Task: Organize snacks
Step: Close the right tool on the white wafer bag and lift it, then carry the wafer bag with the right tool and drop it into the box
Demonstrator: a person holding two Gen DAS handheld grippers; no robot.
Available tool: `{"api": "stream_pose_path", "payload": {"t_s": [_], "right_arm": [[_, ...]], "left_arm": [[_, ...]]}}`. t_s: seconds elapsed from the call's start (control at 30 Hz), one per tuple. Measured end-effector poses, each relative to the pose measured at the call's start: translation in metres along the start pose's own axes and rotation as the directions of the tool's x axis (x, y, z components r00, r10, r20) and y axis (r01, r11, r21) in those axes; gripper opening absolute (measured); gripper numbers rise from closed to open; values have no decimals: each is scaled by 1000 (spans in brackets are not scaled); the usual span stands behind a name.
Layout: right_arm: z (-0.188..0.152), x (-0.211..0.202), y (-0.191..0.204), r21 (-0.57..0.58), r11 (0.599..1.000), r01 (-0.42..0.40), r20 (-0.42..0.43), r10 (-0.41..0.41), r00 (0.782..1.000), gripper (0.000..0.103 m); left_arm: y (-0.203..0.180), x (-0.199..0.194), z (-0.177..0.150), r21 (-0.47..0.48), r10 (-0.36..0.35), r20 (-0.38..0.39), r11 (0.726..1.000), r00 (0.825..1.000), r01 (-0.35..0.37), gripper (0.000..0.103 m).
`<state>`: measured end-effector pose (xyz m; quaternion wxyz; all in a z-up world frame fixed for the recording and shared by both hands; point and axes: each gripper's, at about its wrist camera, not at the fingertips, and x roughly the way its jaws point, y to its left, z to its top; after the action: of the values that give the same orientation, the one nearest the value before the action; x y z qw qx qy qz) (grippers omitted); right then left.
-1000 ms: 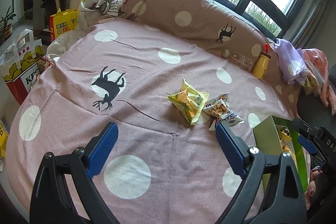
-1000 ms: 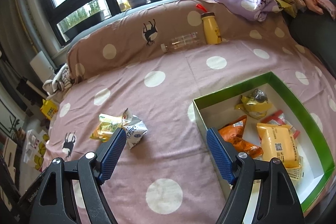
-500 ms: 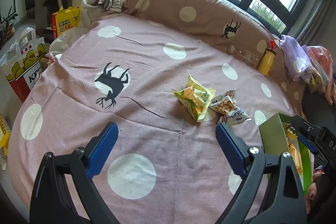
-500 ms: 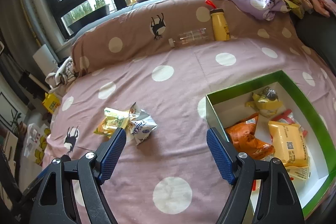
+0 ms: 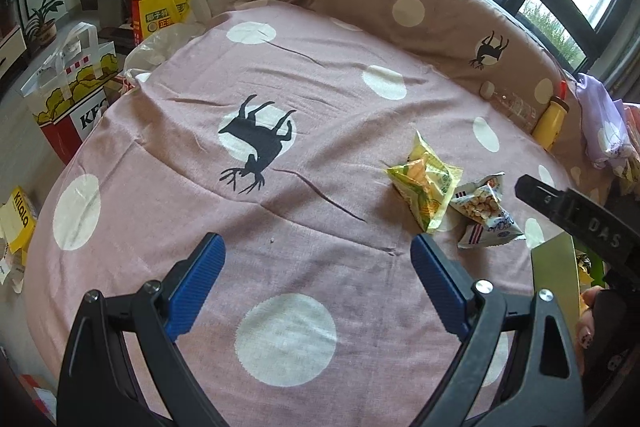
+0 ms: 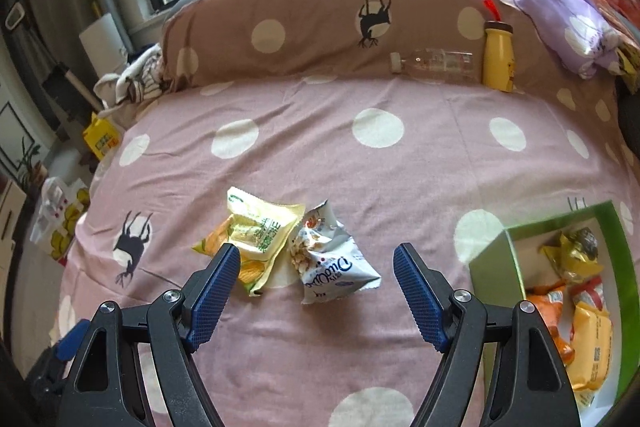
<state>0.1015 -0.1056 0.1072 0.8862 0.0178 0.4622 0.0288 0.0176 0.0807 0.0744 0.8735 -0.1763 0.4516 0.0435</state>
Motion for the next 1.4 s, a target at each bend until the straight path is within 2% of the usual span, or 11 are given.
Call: {"api": "stream_pose_path", "payload": {"t_s": [0.13,0.27,0.43,0.53,0.6,0.63,0.83,1.03,1.23,1.33,1.4], "right_arm": [[9,31,9,-36,999,3,-61,-6,998,79],[12,51,9,-8,999,-54,-128,52,990,79],[11,52,-7,-9,1000,30,-85,-30,996,79],[6,66,-18,16,1000,-10,-142,12,990,79],[-2,71,-19,19,998,-65,-157,68,985,71],[-5,72,-17,22,997,-69,-159,72,985,54],[-19,48,-39,179,969,-173,-153,201,968,51],[-46,7,-56,249,915,-316,-131,356,925,51],[-69,-15,-81,342,851,-398,-63,443,894,51],[-76,-25,-86,356,832,-425,-29,464,885,52],[-78,-30,-92,367,827,-425,-13,462,887,52]], "left_arm": [[7,1,1,-41,-15,-16,999,1000,15,94],[6,4,2,-42,-14,-33,999,999,13,94],[5,6,2,-29,7,-41,1000,999,-8,94],[2,6,1,-23,-27,-52,999,998,26,94],[-2,6,0,-14,-47,-58,999,997,46,94],[-4,6,-1,-5,-52,-61,999,997,52,94],[-19,7,-7,57,-100,-87,993,991,105,94],[-65,10,-29,223,-217,-162,942,963,249,98],[-99,2,-49,321,-335,-206,864,919,387,97],[-114,-6,-57,365,-395,-209,817,895,446,89],[-125,-11,-58,389,-442,-206,782,873,487,76]]}}
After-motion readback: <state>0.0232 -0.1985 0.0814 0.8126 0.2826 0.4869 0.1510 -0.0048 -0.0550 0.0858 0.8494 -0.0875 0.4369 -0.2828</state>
